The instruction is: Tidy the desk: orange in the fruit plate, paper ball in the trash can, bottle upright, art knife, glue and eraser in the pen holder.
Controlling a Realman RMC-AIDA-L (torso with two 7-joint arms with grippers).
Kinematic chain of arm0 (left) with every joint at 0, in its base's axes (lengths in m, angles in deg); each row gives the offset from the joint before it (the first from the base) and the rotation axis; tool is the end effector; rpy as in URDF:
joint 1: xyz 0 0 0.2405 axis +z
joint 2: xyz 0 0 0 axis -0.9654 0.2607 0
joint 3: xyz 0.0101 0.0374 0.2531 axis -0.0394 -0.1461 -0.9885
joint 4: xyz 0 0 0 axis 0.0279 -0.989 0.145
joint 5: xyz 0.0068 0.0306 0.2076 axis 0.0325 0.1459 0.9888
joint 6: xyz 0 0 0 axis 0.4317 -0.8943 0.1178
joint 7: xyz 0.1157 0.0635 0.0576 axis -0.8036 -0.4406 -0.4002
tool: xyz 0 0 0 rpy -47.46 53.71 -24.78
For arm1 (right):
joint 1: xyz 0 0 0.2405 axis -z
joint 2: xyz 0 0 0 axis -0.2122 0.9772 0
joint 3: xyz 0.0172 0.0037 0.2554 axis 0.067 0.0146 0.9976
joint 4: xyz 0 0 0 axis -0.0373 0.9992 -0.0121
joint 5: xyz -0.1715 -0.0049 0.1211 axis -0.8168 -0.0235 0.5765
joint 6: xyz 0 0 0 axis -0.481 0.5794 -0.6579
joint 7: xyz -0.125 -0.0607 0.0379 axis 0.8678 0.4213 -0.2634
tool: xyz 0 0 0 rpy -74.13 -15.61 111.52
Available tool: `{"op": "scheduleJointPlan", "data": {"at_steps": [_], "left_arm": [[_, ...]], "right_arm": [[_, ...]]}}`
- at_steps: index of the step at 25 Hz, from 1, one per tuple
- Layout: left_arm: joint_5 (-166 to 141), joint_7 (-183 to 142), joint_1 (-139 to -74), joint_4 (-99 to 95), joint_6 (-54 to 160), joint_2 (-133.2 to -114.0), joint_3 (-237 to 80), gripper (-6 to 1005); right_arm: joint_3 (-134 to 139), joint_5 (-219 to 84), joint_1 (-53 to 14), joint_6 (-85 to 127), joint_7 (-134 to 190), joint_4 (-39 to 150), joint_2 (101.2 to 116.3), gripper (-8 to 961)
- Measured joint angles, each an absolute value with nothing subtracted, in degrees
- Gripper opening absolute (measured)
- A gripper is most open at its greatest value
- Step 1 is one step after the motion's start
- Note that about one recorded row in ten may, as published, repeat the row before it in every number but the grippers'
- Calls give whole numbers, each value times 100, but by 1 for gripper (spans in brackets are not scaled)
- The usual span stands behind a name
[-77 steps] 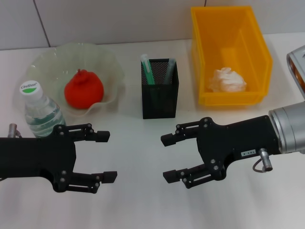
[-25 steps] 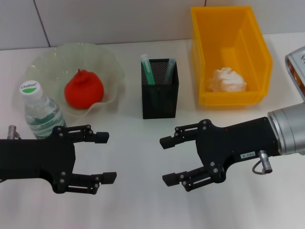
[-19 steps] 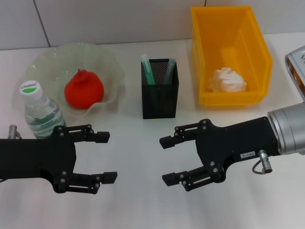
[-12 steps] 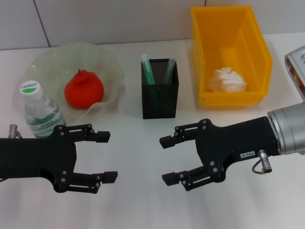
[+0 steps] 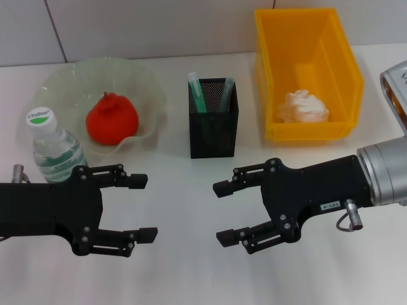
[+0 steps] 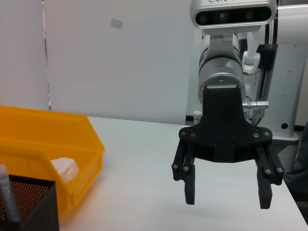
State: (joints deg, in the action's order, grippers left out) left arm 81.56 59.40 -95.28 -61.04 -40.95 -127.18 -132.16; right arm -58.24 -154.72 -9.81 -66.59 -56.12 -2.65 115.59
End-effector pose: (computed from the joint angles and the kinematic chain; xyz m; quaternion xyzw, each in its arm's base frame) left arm -0.2255 0.2854 0.0219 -0.9757 -0.0541 -0.2096 0.0352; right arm 0.1956 0.2920 -0.0077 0.9753 -0.0708 -0.2094 0.0002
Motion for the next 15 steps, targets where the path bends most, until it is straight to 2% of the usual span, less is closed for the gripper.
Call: {"op": "scheduleJointPlan", "data": {"at_steps": [15], "left_arm": [[8156, 5943, -9528, -6104, -4095, -12717, -13216, 846]], "right_arm": [[-5824, -15473, -1033, -6649, -5609, -242, 11554, 766]]}}
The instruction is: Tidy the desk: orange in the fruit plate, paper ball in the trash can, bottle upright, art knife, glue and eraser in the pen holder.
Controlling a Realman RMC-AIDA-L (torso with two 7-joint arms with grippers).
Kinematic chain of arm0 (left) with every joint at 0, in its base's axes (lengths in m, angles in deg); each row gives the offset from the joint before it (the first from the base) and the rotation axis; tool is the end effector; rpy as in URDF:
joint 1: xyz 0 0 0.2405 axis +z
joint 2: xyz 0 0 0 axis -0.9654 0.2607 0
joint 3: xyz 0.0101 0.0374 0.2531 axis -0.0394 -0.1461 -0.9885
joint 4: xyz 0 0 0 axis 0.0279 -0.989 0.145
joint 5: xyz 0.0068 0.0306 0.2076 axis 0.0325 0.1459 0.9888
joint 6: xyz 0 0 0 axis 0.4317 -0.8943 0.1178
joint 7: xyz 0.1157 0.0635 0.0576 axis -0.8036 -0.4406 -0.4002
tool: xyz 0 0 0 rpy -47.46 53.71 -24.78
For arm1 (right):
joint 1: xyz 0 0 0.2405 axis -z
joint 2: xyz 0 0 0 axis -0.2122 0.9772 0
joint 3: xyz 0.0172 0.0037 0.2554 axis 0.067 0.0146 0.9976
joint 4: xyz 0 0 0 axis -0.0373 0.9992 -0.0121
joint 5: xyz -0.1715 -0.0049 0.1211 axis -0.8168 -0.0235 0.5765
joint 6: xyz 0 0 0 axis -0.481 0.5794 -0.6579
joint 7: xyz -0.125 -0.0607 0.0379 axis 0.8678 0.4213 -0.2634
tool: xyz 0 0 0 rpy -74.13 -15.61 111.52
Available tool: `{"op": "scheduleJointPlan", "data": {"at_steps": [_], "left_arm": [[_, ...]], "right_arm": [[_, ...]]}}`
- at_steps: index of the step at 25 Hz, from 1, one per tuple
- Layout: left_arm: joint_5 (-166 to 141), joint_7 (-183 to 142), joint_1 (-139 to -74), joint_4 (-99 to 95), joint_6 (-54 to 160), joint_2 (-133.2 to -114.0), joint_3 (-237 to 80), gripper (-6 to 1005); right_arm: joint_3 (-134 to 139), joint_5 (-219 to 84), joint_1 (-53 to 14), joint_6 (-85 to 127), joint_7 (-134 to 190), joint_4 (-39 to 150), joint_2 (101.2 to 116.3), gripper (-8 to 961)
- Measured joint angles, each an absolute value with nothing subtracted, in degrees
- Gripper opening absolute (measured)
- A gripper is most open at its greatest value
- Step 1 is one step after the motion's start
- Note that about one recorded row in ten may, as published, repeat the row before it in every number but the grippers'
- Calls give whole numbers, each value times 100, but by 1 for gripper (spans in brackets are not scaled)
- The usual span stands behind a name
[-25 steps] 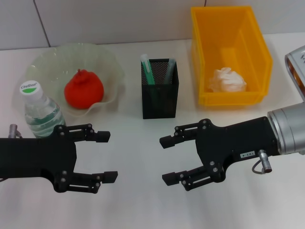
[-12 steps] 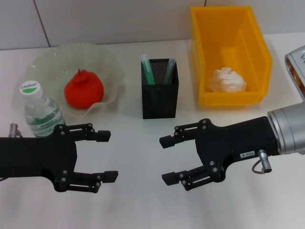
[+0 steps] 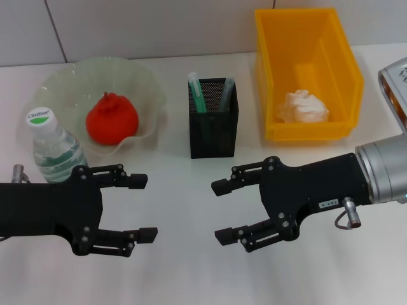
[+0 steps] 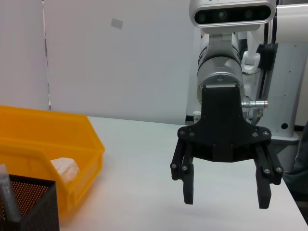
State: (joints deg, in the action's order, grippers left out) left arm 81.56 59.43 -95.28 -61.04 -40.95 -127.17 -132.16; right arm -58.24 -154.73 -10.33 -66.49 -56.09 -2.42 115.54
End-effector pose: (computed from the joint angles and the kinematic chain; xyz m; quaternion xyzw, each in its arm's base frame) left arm -0.2255 0.2854 0.0219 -0.9757 -0.0543 -0.2095 0.0351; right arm 0.1938 0.2939 -0.0080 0.9755 -0.0681 -0.2090 0.0009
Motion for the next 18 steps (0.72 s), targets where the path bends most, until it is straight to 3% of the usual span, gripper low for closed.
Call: {"op": "scheduleJointPlan", "data": {"at_steps": [18], "left_arm": [[8156, 5929, -9528, -6095, -4095, -12717, -13216, 846]], "right_arm": [[-5833, -15473, -1034, -6650, -5605, -242, 11551, 766]]}}
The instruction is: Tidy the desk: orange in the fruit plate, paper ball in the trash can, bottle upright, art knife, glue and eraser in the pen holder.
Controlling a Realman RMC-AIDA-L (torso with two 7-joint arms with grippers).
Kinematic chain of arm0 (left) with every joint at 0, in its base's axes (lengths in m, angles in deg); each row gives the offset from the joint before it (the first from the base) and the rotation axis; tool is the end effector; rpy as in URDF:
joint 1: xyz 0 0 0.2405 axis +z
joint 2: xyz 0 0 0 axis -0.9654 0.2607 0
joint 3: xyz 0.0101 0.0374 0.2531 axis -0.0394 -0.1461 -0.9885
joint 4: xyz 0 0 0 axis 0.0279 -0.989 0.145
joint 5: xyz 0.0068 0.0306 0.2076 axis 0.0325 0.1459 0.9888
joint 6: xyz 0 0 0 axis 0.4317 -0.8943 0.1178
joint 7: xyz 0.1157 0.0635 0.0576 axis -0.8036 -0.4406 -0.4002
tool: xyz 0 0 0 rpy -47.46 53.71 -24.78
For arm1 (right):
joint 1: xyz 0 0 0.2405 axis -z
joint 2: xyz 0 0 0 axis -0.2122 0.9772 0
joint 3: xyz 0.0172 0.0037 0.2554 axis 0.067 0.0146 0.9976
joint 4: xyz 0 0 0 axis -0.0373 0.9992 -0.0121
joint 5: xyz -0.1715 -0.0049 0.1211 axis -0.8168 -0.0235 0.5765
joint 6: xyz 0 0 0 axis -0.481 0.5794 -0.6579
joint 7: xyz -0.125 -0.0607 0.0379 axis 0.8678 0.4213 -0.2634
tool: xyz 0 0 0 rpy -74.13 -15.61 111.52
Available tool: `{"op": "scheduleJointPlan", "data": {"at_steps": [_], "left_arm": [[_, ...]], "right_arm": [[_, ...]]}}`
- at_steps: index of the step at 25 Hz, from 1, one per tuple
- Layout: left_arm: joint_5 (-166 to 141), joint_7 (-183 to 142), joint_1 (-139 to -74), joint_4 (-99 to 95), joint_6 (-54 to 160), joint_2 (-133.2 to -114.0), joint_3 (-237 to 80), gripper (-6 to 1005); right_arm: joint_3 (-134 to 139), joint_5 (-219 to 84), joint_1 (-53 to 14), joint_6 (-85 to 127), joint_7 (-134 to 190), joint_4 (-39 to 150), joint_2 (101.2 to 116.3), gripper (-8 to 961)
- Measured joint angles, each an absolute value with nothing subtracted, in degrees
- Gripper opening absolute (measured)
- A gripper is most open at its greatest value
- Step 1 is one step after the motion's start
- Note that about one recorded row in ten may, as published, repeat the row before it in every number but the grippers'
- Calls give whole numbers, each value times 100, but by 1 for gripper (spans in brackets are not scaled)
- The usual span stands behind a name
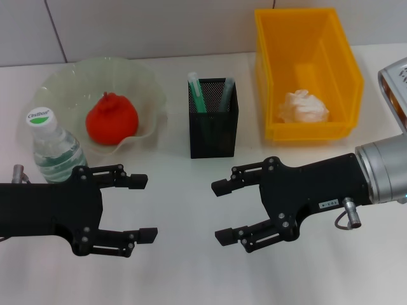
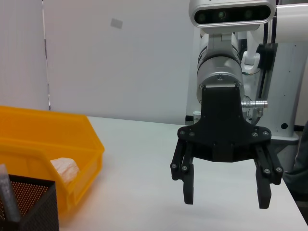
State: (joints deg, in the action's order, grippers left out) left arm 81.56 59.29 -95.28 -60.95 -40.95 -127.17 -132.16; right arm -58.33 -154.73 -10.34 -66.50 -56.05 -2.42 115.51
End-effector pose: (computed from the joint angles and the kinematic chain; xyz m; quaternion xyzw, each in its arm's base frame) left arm -0.2257 0.2853 0.0217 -0.9757 -0.0538 -0.2097 0.0351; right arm 0.1938 0.2938 -0.0081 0.9757 -0.0674 -0.2085 0.0015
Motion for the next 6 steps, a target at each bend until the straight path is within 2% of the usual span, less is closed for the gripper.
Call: {"op": "scheduleJointPlan", "data": {"at_steps": [6], "left_arm": [[8156, 5929, -9528, -6095, -4095, -12718, -13216, 846]], "right_arm": [[-5833, -15473, -1034, -6650, -5600, -232, 11551, 766]]}}
